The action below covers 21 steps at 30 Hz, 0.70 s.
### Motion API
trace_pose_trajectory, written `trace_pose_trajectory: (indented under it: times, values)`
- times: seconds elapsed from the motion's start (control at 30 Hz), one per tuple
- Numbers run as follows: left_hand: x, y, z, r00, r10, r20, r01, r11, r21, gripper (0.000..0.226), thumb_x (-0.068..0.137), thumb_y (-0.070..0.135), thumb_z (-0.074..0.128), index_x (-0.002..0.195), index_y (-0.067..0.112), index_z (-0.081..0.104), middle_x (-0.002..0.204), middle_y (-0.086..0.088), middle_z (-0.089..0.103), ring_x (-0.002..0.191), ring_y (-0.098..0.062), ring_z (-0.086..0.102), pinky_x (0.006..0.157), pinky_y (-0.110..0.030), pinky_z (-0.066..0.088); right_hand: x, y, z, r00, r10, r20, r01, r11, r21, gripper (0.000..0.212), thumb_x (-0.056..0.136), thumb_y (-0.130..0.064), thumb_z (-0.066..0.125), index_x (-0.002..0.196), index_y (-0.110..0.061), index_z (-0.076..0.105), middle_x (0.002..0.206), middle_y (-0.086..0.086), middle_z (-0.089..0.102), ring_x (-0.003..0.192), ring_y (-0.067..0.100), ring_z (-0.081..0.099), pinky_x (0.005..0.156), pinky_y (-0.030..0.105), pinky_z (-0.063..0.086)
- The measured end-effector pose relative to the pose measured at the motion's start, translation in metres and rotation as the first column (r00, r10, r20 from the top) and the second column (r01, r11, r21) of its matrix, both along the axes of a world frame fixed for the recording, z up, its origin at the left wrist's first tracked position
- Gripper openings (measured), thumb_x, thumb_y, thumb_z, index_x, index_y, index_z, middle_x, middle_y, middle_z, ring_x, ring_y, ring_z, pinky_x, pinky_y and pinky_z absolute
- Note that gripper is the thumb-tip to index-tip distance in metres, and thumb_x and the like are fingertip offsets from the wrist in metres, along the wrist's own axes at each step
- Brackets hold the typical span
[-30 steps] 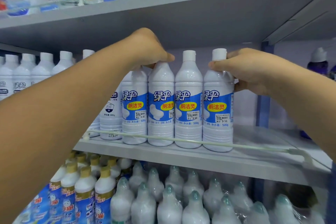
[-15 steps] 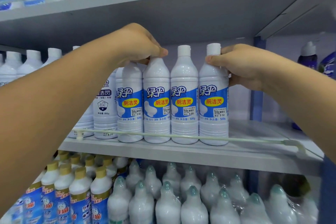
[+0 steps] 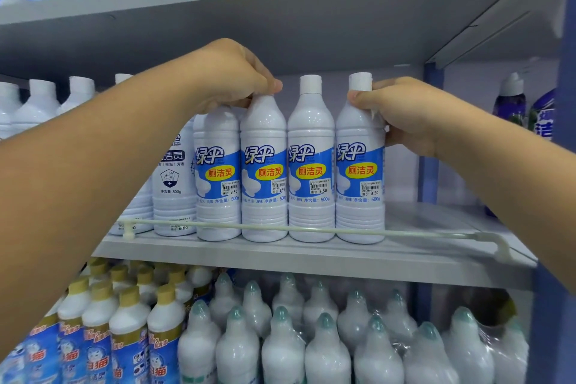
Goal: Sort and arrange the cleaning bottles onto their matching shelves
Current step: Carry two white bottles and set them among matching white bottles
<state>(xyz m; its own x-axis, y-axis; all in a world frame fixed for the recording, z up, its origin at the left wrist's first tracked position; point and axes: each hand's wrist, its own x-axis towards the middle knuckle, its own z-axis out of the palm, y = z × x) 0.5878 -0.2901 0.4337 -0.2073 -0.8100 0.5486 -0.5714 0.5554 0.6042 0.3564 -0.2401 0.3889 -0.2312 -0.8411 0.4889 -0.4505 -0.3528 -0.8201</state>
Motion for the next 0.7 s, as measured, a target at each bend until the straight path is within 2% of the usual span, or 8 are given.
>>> trace_pose_trajectory:
  times: [0.1, 0.17, 0.27, 0.4, 0.5, 0.63, 0.7]
  values:
    - [0.000, -0.002, -0.002, 1.000, -0.005, -0.004, 0.005, 1.000, -0.027, 0.023, 0.088, 0.036, 0.078, 0.104, 0.021, 0.075, 0.102, 0.001, 0.076, 0.090, -0.016, 0.074, 0.083, -0.031, 0.061, -0.001, 0.000, 0.002, 1.000, -0.006, 0.001, 0.006, 1.000, 0.009, 0.034, 0.098, -0.031, 0.067, 0.124, -0.011, 0.063, 0.107, 0.009, 0.073, 0.092, 0.027, 0.074, 0.085, 0.050, 0.061]
    - [-0.003, -0.001, -0.001, 1.000, -0.006, -0.006, 0.006, 0.994, -0.107, 0.034, 0.088, 0.046, 0.075, 0.114, 0.024, 0.071, 0.110, 0.006, 0.072, 0.096, -0.013, 0.070, 0.081, -0.027, 0.058, -0.001, -0.001, 0.002, 1.000, -0.012, -0.004, 0.012, 1.000, 0.017, 0.035, 0.097, -0.031, 0.068, 0.125, -0.011, 0.062, 0.108, 0.010, 0.073, 0.092, 0.027, 0.075, 0.085, 0.050, 0.062]
    - [-0.011, 0.002, 0.005, 0.997, -0.054, 0.054, 0.064, 0.977, -0.204, 0.053, 0.085, 0.060, 0.071, 0.128, 0.030, 0.067, 0.112, 0.011, 0.072, 0.107, -0.009, 0.066, 0.095, -0.034, 0.053, -0.002, -0.001, 0.002, 1.000, -0.017, -0.027, 0.017, 1.000, 0.019, 0.034, 0.097, -0.032, 0.067, 0.124, -0.011, 0.062, 0.109, 0.011, 0.073, 0.093, 0.027, 0.075, 0.087, 0.051, 0.061]
    - [-0.025, 0.009, 0.015, 0.962, -0.118, 0.248, 0.147, 0.984, -0.101, 0.036, 0.087, 0.050, 0.073, 0.116, 0.028, 0.073, 0.094, 0.012, 0.076, 0.086, -0.003, 0.075, 0.091, -0.035, 0.056, -0.001, -0.002, 0.000, 0.999, -0.021, -0.045, 0.021, 1.000, 0.006, 0.034, 0.098, -0.033, 0.066, 0.125, -0.011, 0.063, 0.108, 0.010, 0.074, 0.095, 0.028, 0.074, 0.090, 0.052, 0.060]
    - [-0.031, 0.008, 0.024, 0.923, -0.132, 0.361, 0.153, 0.988, -0.031, 0.026, 0.089, 0.045, 0.074, 0.108, 0.027, 0.076, 0.076, 0.014, 0.077, 0.071, -0.002, 0.074, 0.074, -0.030, 0.056, -0.002, -0.002, -0.001, 0.998, -0.024, -0.053, 0.024, 1.000, 0.009, 0.035, 0.099, -0.034, 0.065, 0.125, -0.012, 0.063, 0.108, 0.009, 0.074, 0.095, 0.028, 0.074, 0.090, 0.052, 0.060]
    - [-0.033, 0.005, 0.028, 0.897, -0.124, 0.425, 0.130, 0.991, 0.015, 0.026, 0.089, 0.044, 0.074, 0.107, 0.025, 0.076, 0.081, 0.007, 0.079, 0.069, -0.006, 0.074, 0.066, -0.028, 0.054, -0.002, -0.002, -0.001, 0.998, -0.006, -0.061, 0.006, 1.000, 0.004, 0.027, 0.099, -0.033, 0.064, 0.115, -0.011, 0.066, 0.102, 0.009, 0.075, 0.092, 0.027, 0.074, 0.090, 0.052, 0.060]
    - [-0.033, 0.002, 0.028, 0.900, -0.130, 0.416, 0.135, 0.991, 0.016, 0.028, 0.089, 0.045, 0.073, 0.107, 0.024, 0.075, 0.083, 0.005, 0.080, 0.070, -0.007, 0.074, 0.066, -0.028, 0.055, -0.002, -0.002, -0.001, 0.998, -0.014, -0.062, 0.014, 1.000, 0.007, 0.028, 0.100, -0.034, 0.064, 0.116, -0.012, 0.066, 0.104, 0.009, 0.075, 0.093, 0.027, 0.075, 0.090, 0.052, 0.060]
